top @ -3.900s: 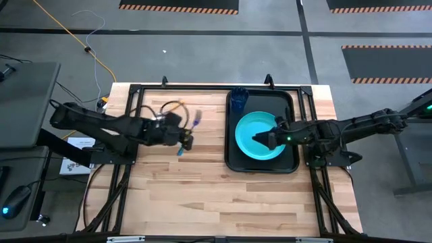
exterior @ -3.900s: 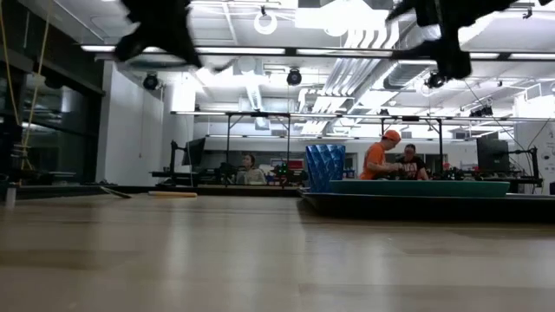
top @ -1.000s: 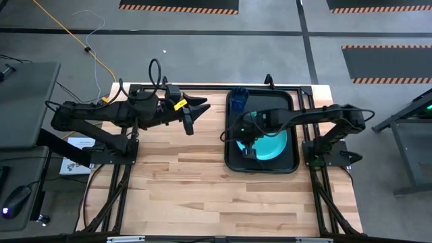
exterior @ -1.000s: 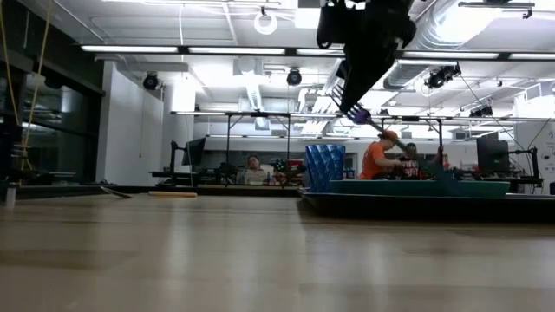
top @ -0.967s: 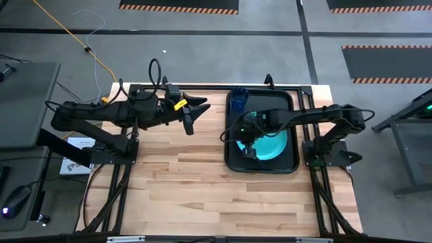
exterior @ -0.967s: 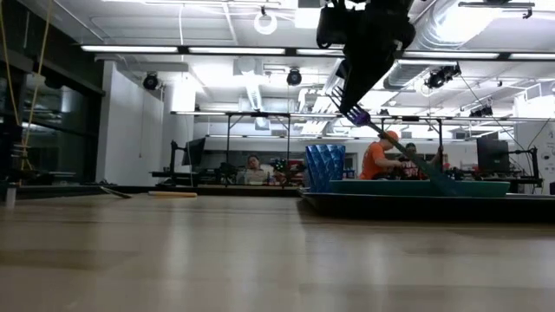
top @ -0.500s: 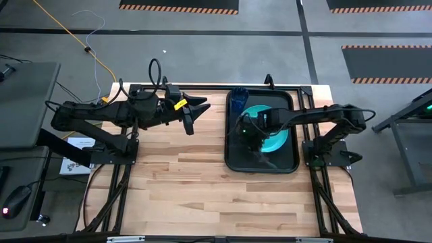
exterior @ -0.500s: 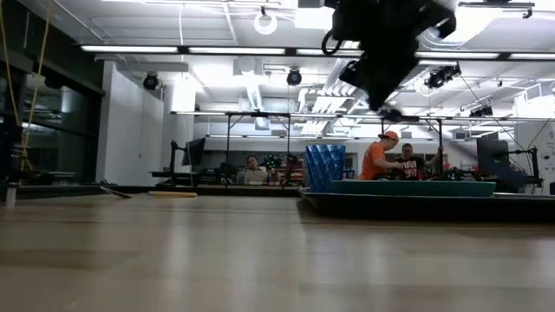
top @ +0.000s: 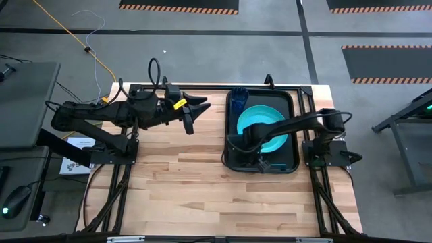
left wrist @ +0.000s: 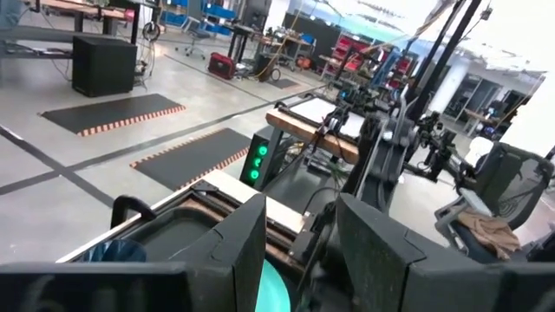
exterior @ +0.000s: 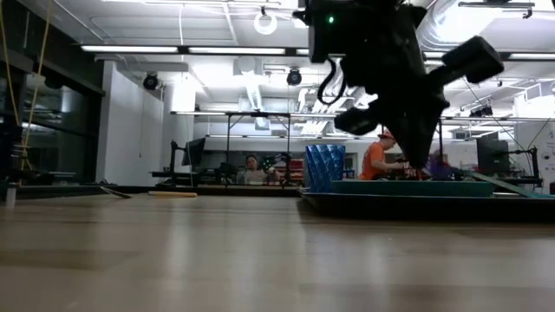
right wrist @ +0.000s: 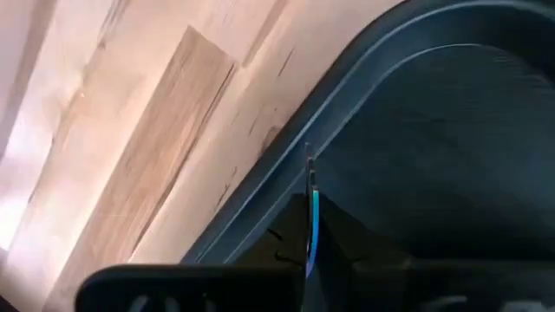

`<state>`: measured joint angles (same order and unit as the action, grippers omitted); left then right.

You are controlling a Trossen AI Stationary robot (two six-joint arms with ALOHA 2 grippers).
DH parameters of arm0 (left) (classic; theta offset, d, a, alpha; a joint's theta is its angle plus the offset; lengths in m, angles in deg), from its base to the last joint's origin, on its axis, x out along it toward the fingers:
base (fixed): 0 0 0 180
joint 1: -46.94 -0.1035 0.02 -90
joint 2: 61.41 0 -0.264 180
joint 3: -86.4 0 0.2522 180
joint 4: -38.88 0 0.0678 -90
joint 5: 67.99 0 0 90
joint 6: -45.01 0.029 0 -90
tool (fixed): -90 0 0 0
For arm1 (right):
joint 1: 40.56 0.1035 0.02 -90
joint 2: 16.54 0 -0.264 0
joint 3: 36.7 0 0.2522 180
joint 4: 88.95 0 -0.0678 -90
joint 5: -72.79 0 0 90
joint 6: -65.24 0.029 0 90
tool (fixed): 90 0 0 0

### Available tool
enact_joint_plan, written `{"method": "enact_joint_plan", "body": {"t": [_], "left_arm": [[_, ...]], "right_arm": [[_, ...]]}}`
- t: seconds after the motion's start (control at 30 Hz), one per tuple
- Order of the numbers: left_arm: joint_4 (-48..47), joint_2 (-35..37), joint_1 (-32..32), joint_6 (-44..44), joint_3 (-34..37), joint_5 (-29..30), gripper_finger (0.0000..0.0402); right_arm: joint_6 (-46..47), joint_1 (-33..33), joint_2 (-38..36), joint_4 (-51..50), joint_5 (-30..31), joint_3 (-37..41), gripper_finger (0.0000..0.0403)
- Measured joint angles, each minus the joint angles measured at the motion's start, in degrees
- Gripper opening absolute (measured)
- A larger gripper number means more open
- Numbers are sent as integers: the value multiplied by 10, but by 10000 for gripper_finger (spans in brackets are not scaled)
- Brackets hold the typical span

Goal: Pick and place plate/cup/fork/spoon on tray
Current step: Put the blue fork on the black tray to bottom of the blue plate

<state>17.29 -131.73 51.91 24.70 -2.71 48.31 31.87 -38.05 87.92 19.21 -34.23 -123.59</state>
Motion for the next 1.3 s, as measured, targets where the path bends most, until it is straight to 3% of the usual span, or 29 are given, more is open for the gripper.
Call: {"method": "enact_joint_plan", "body": {"t": [0.33, 0.83, 1.3], "left_arm": [[13, 0, 0, 0, 0, 0, 131], [13, 0, 0, 10, 0, -2, 131], [13, 0, 0, 11, 0, -2, 131]], "right_arm": [[7, 3, 42, 37, 16, 0, 0], [40, 3, 43, 55, 31, 0, 2], [76, 2, 42, 88, 35, 0, 129]]}}
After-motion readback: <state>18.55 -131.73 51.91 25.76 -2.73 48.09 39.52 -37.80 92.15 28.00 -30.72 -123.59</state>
